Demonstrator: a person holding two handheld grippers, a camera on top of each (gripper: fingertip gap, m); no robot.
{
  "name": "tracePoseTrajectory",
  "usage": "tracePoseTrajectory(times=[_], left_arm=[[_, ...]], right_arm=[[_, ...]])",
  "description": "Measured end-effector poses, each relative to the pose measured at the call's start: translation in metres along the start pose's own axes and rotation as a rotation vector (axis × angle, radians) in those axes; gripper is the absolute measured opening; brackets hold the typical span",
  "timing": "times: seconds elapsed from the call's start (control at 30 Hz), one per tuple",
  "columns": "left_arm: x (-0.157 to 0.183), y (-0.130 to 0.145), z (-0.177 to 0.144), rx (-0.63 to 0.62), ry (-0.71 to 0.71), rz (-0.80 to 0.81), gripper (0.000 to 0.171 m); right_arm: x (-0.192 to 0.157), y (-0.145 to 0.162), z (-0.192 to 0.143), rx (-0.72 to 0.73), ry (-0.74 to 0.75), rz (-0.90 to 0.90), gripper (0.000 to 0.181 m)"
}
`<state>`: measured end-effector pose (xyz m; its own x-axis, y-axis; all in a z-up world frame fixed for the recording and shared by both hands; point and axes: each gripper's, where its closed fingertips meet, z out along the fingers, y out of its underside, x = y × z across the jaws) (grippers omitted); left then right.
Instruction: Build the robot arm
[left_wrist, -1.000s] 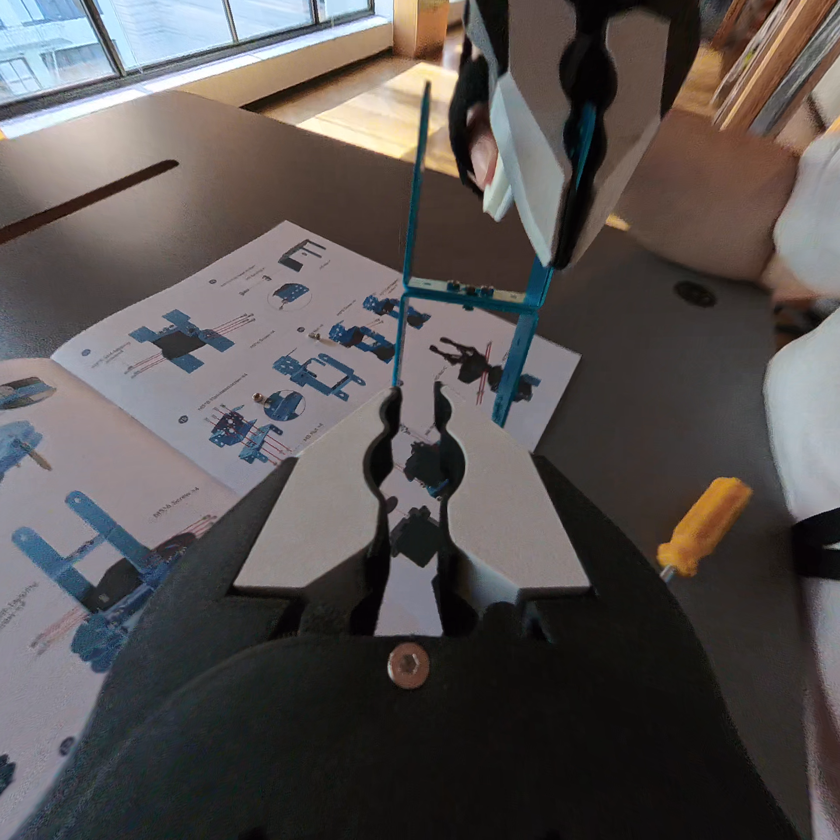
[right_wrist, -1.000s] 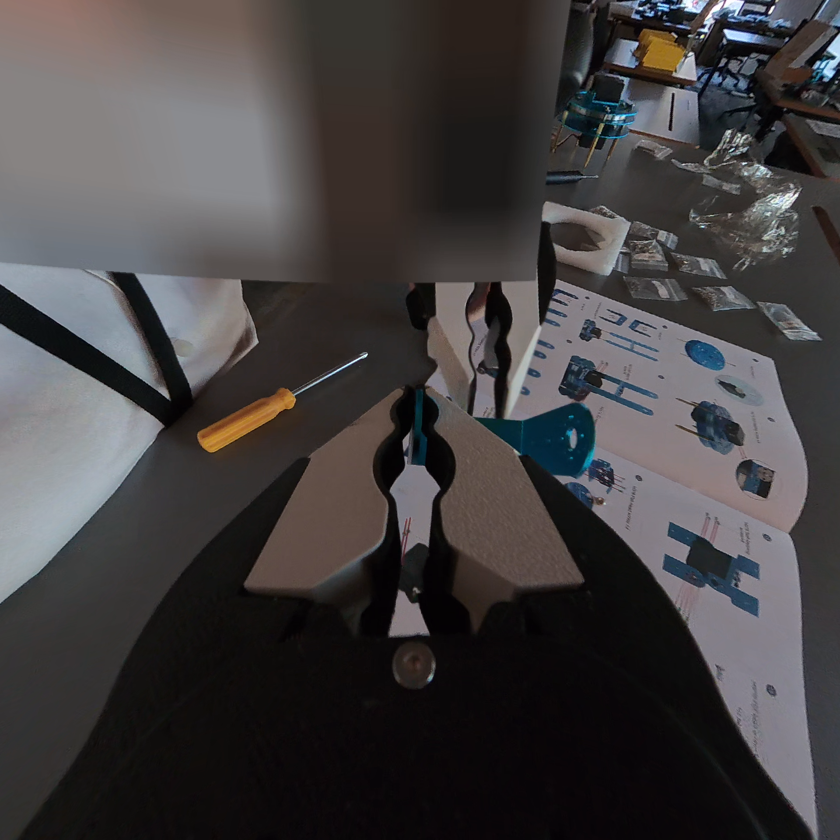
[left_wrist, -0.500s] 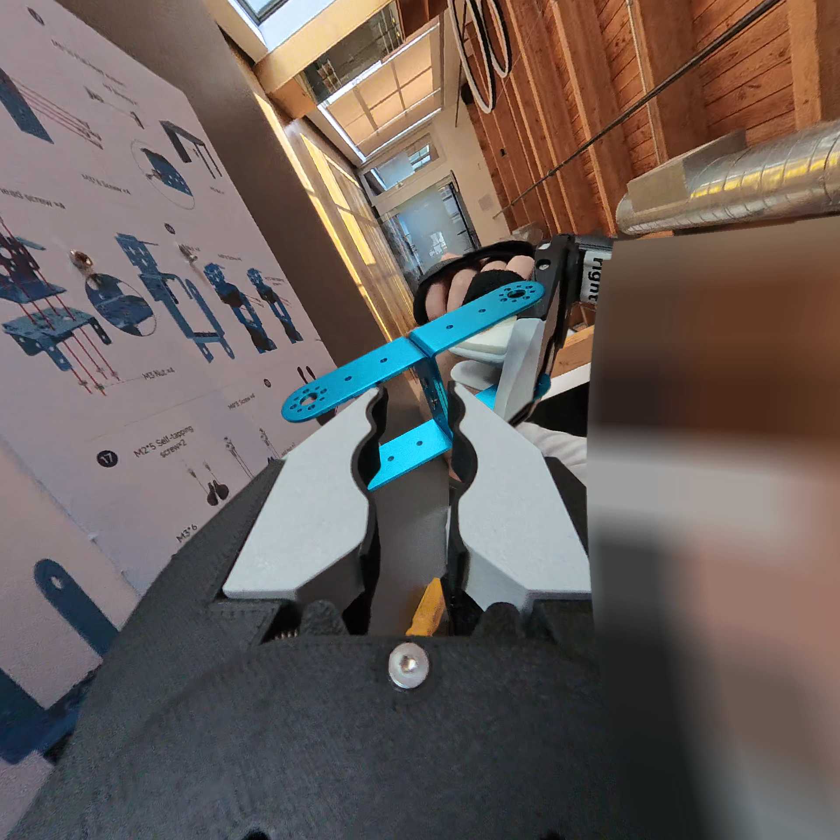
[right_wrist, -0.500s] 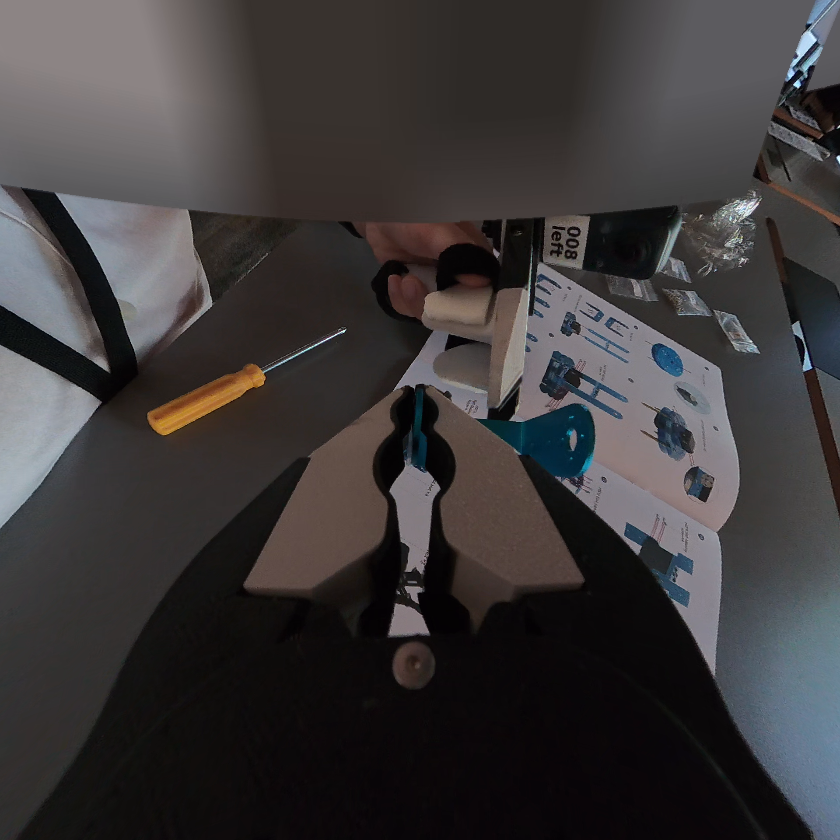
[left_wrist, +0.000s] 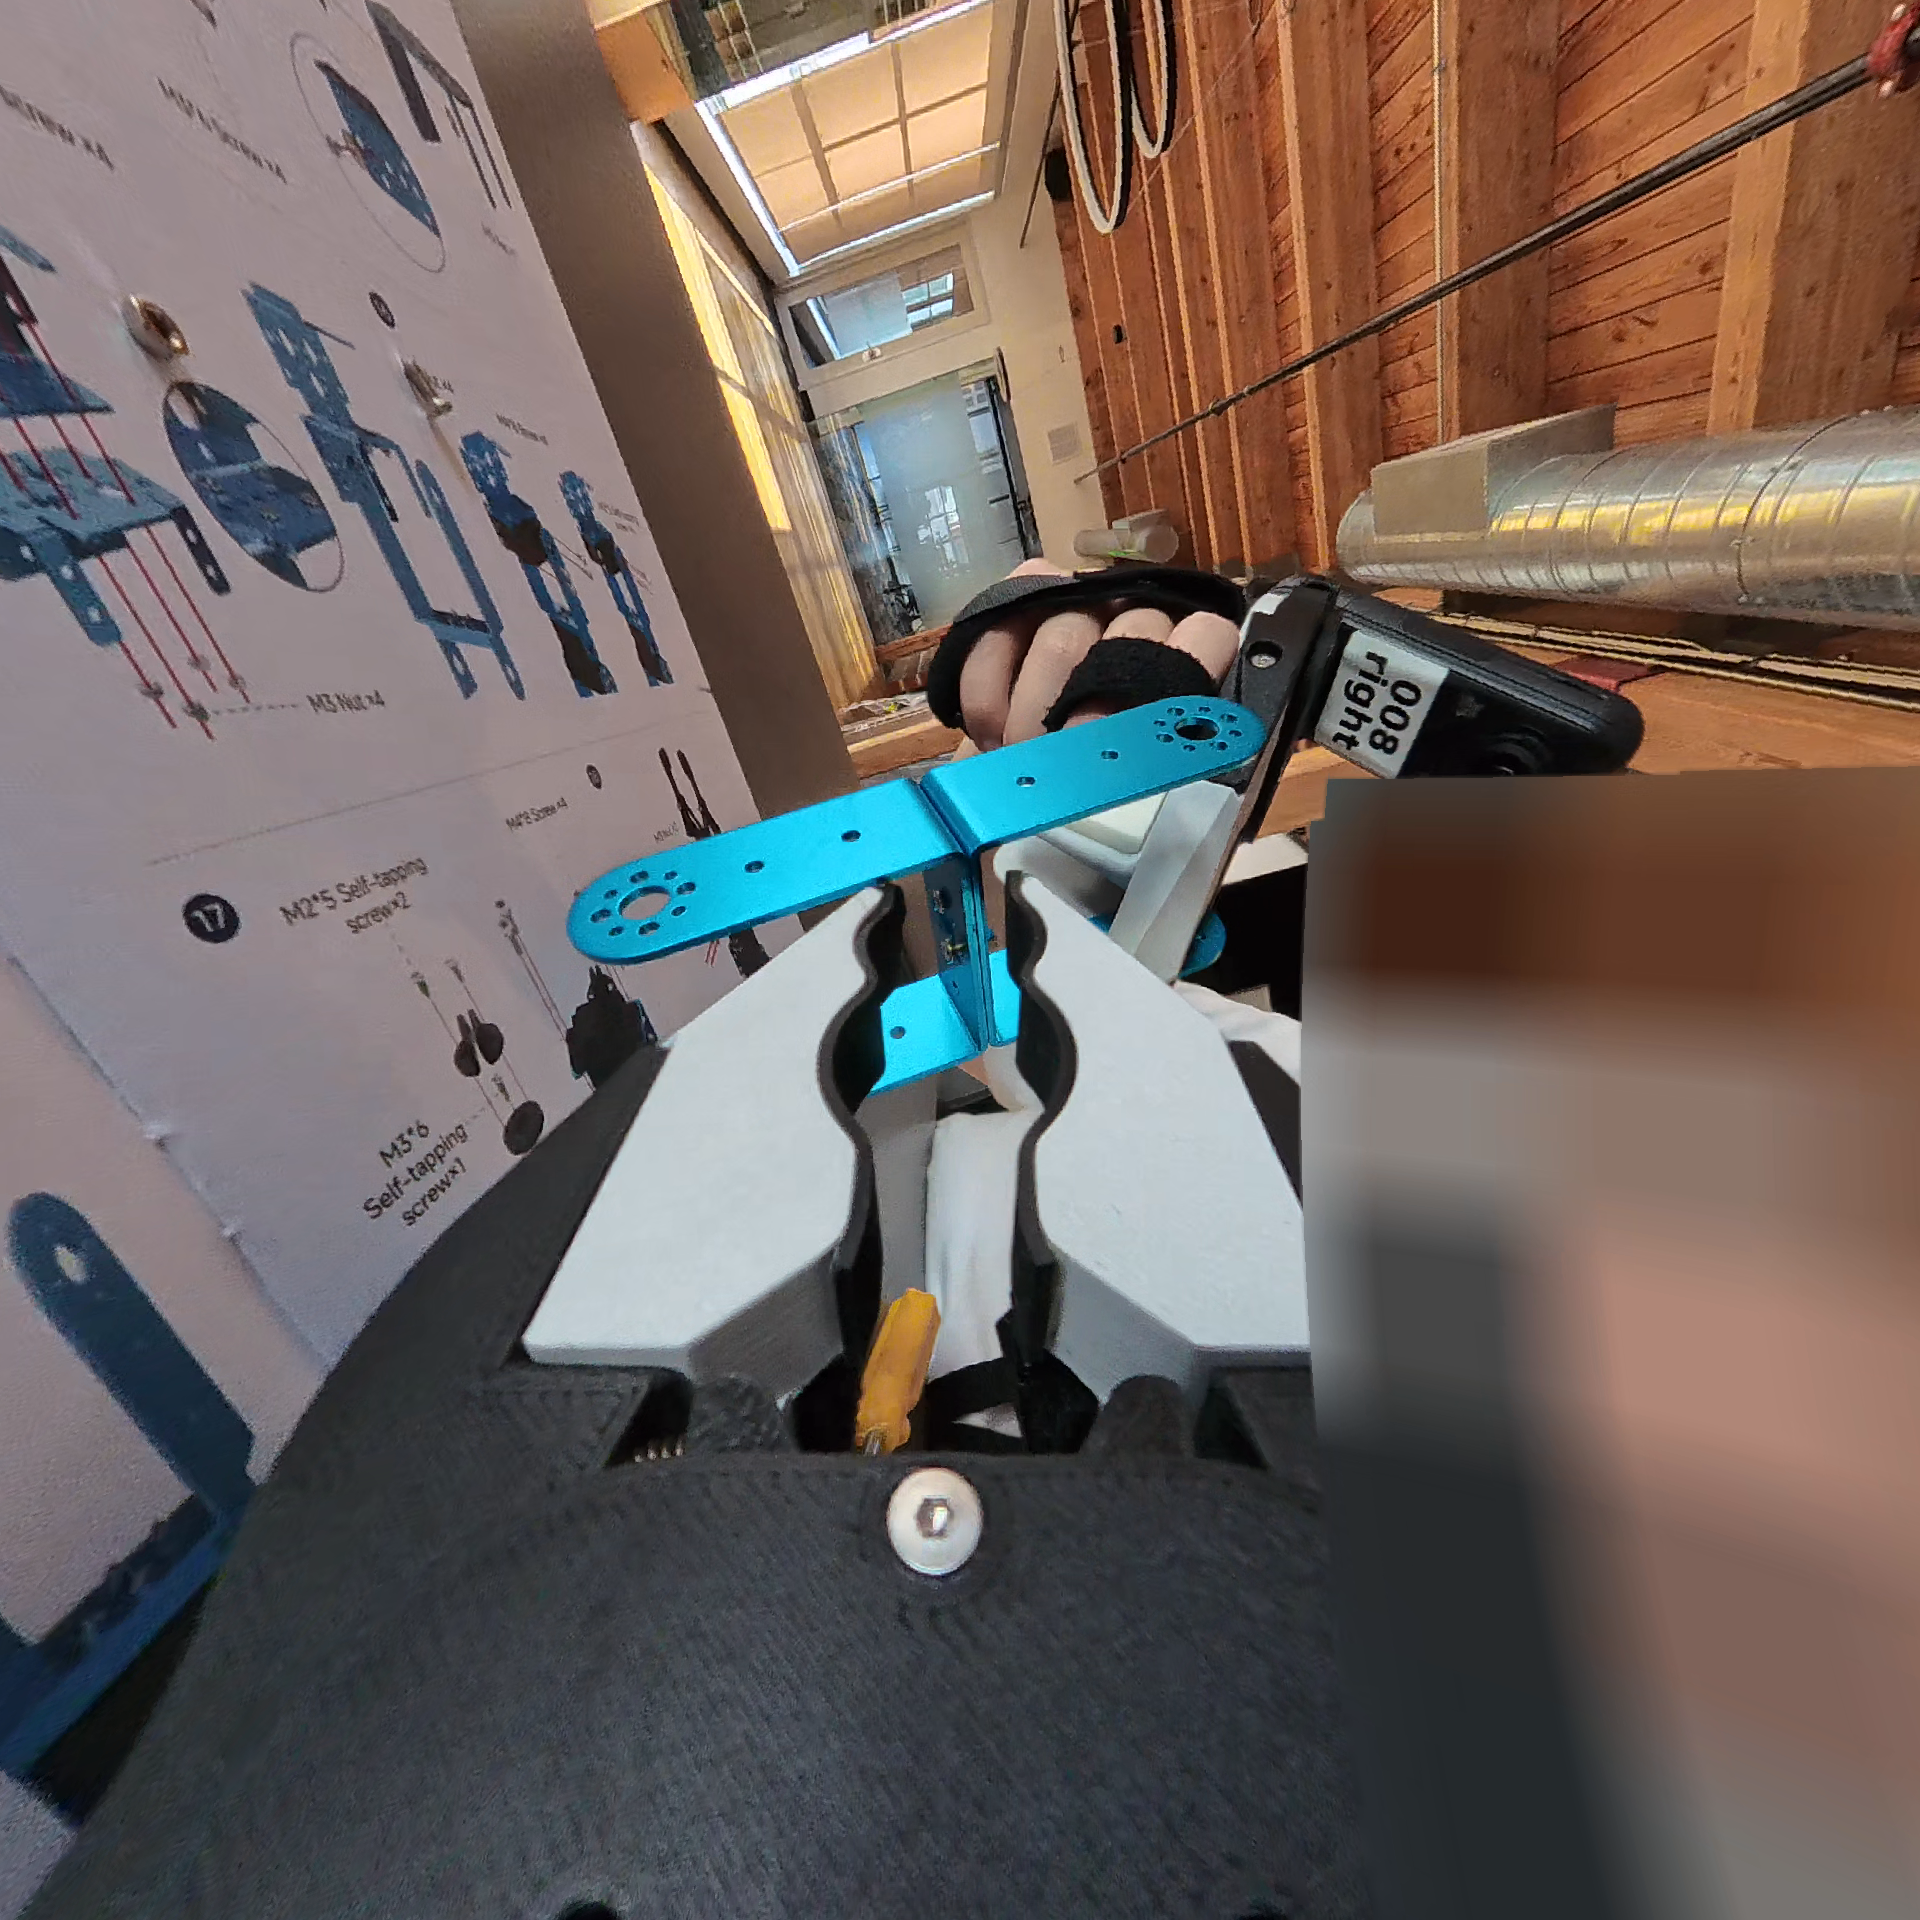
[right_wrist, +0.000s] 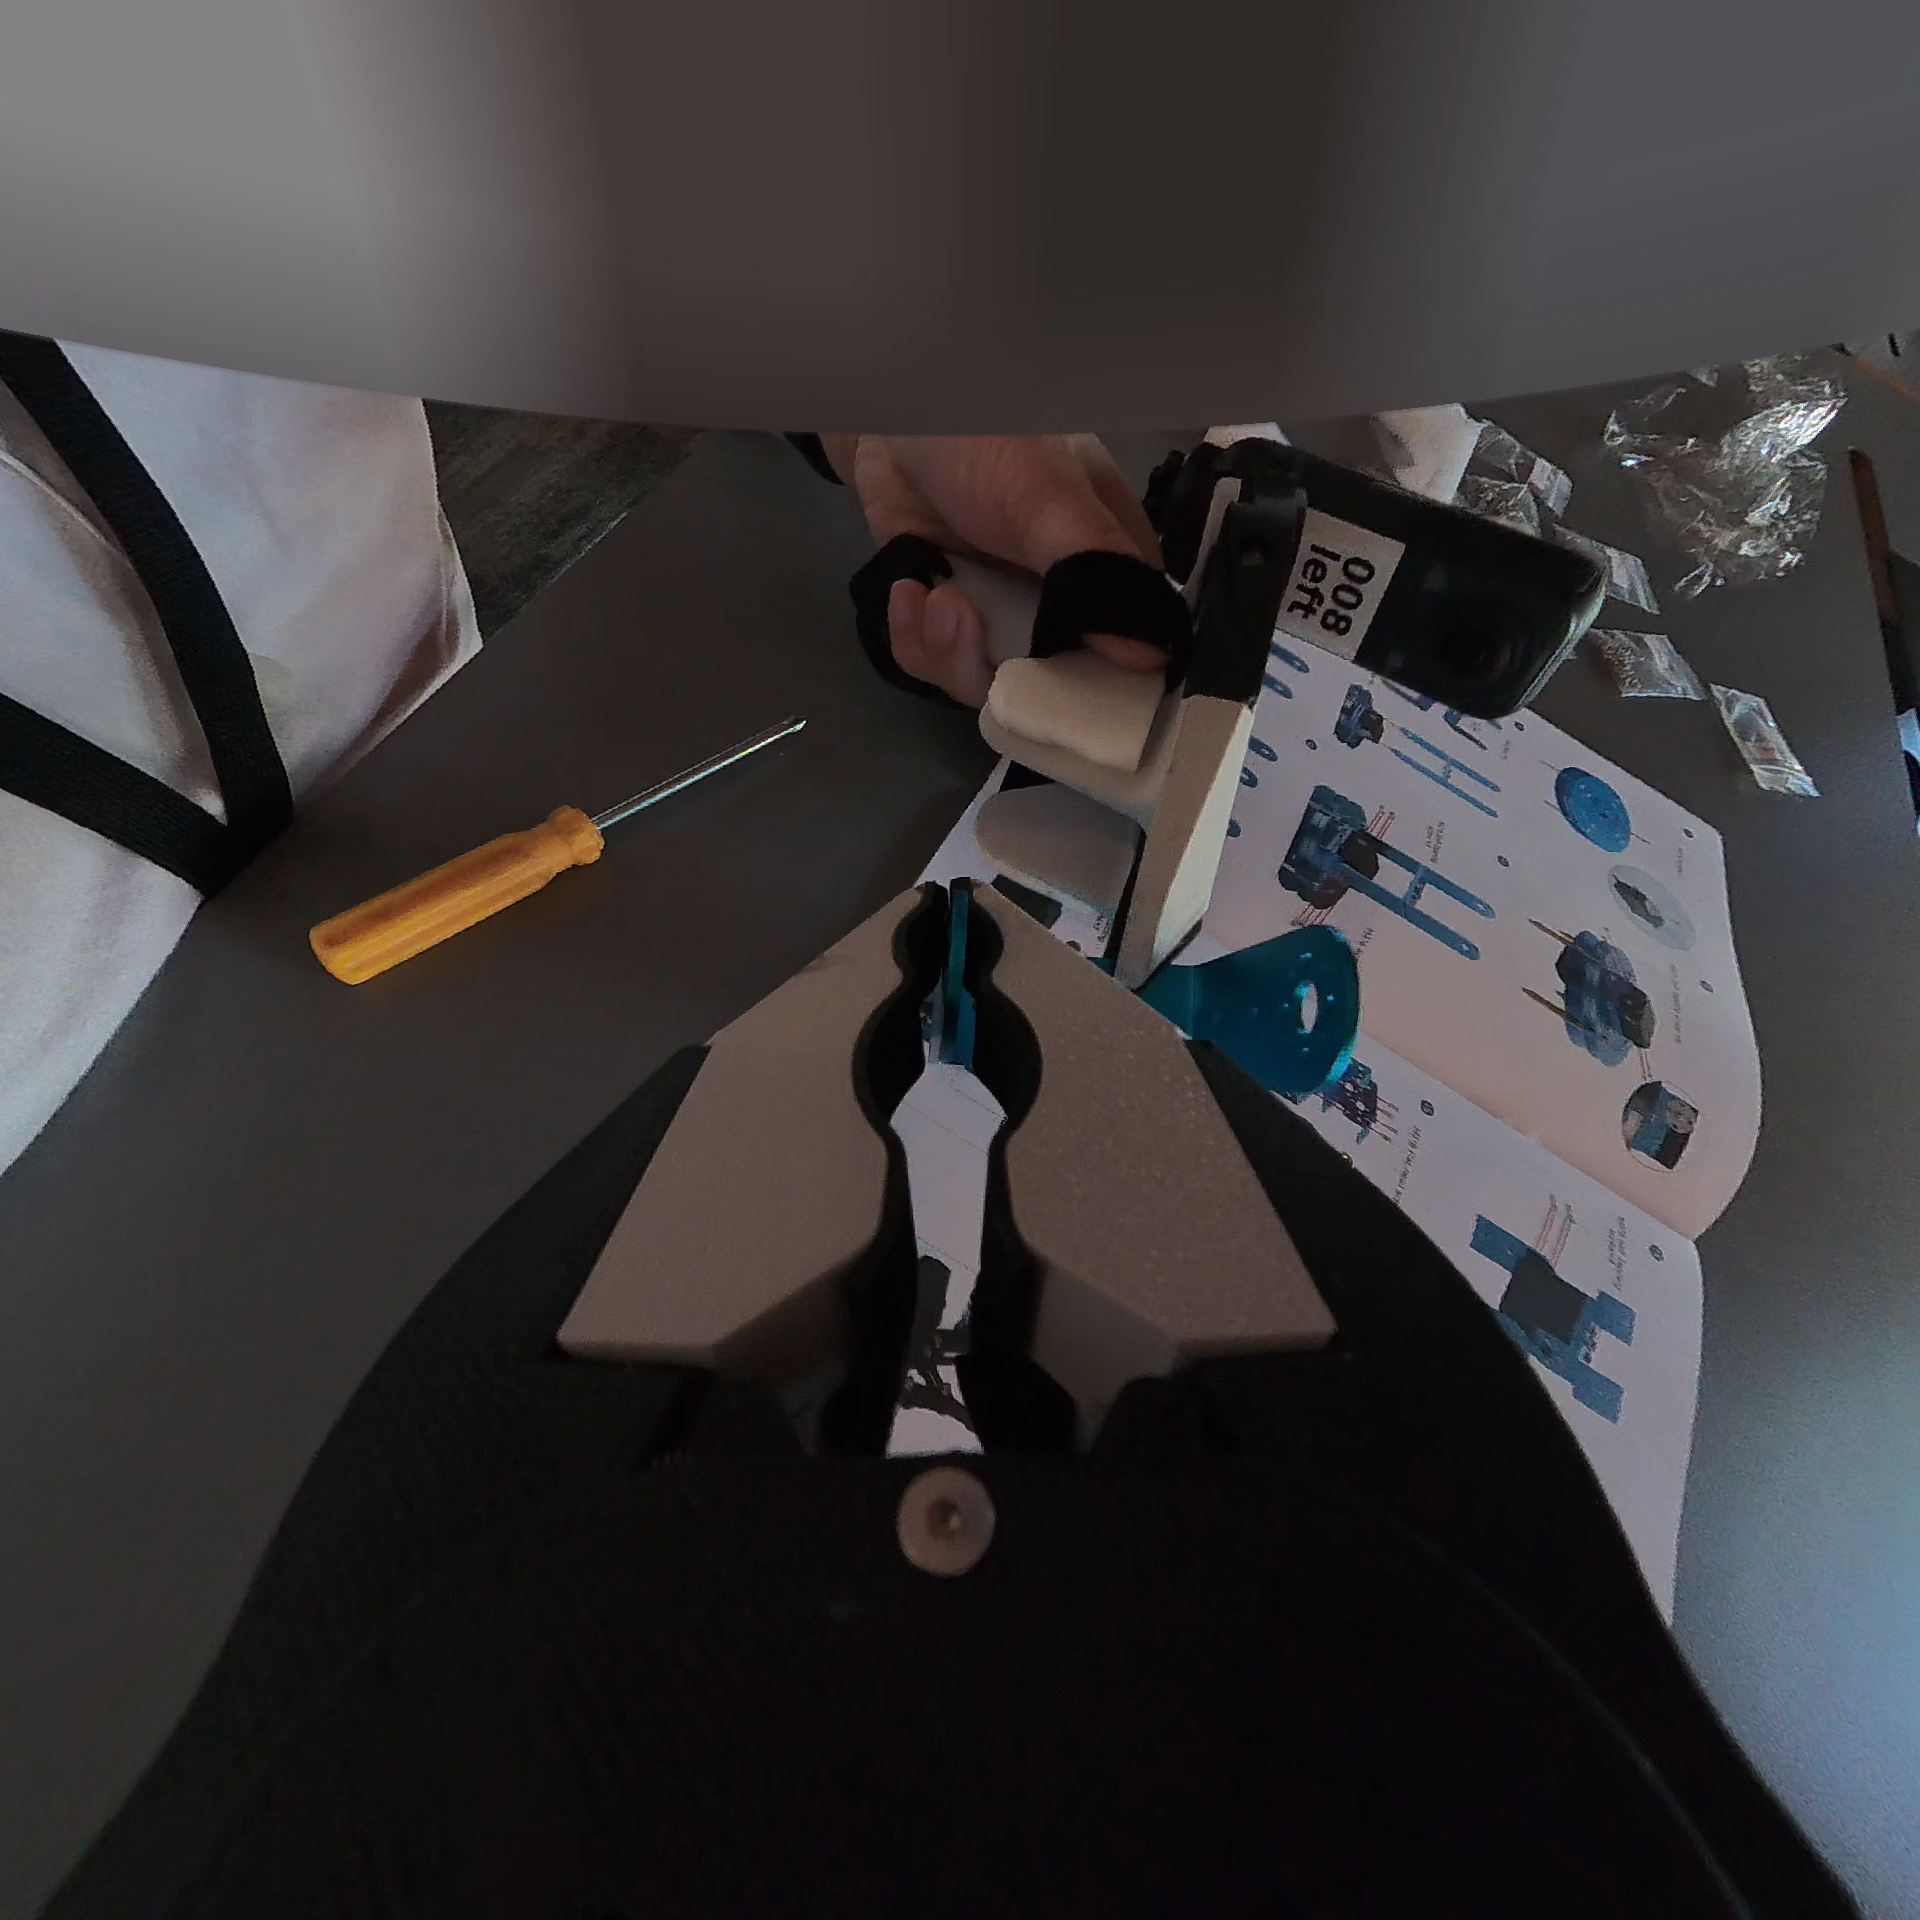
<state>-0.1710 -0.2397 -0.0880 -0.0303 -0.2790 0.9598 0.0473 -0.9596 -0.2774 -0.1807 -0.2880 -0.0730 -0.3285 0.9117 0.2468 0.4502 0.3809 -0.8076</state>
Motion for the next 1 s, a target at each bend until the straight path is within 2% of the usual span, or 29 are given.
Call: tracePoseTrajectory(times=[0.03,0.27,0.5,0.77,1.0], left_arm=[[-0.0001,0.0012,0.0006,-0.006,0.006,-0.011,0.017],[-0.0001,0.0047,0.0013,-0.026,0.037,-0.055,0.009],[-0.0025,0.008,-0.0002,-0.046,0.057,-0.122,0.016],[0.0023,0.0089,0.0001,-0.051,0.1,-0.155,0.008],[0.0027,0.0081,-0.0008,-0.043,0.121,-0.182,0.007]], right_arm=[[-0.0004,0.0003,0.0007,-0.002,-0.002,0.0,0.0],[-0.0012,0.0005,0.0019,0.008,-0.016,0.007,0.0],[-0.0026,0.0014,0.0014,-0.019,-0.01,-0.019,0.001],[-0.0022,-0.0016,0.006,-0.05,-0.021,-0.047,0.002],[0.0001,-0.0017,0.007,-0.066,-0.006,-0.059,0.002]])
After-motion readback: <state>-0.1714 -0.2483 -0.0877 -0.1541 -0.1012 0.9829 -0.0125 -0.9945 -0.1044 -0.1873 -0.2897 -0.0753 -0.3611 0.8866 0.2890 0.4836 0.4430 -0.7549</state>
